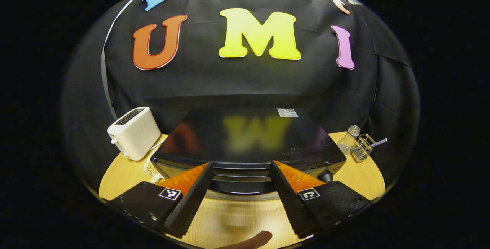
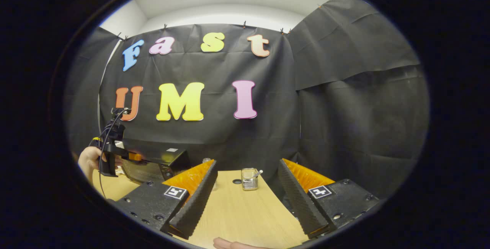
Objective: Open the electric oven with the left hand, put the food in, and close the electric oven.
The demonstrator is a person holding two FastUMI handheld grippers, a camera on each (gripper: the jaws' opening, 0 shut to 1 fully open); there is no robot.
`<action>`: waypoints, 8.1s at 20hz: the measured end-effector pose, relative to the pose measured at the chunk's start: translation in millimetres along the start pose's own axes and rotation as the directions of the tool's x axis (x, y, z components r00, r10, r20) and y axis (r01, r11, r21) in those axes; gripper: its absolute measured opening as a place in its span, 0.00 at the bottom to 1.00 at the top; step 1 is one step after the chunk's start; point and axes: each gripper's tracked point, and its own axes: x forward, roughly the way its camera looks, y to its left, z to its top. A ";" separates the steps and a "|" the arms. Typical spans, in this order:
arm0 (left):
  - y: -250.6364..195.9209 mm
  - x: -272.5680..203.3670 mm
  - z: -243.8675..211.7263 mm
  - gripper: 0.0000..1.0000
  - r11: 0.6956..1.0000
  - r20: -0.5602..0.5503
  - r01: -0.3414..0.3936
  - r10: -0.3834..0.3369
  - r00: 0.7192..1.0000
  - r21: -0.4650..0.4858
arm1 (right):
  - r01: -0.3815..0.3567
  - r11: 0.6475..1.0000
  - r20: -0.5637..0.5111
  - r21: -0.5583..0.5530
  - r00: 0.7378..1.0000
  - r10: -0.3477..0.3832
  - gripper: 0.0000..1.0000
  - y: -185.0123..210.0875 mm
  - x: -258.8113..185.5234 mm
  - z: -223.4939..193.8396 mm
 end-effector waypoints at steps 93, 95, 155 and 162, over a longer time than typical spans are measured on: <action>86.7 -344.1 -71.8 0.95 0.999 0.427 0.020 -0.037 0.903 0.043 | -0.527 0.842 -0.386 -0.118 0.806 0.450 0.12 311.6 -0.2 -143.4; 91.9 -344.0 -72.1 0.94 0.999 0.436 0.024 -0.034 0.899 0.029 | -0.518 0.853 -0.373 -0.059 0.804 0.463 0.12 330.9 9.7 -148.5; 106.3 -301.6 -135.4 0.94 0.998 0.301 -0.003 0.020 0.953 -0.057 | -0.367 0.859 -0.194 0.357 0.871 0.452 1.00 408.6 79.9 -176.1; 103.3 -294.5 -115.4 0.94 1.000 0.365 -0.013 0.021 0.931 -0.026 | -0.364 0.903 -0.033 0.227 0.924 0.381 1.00 331.4 -15.0 -70.7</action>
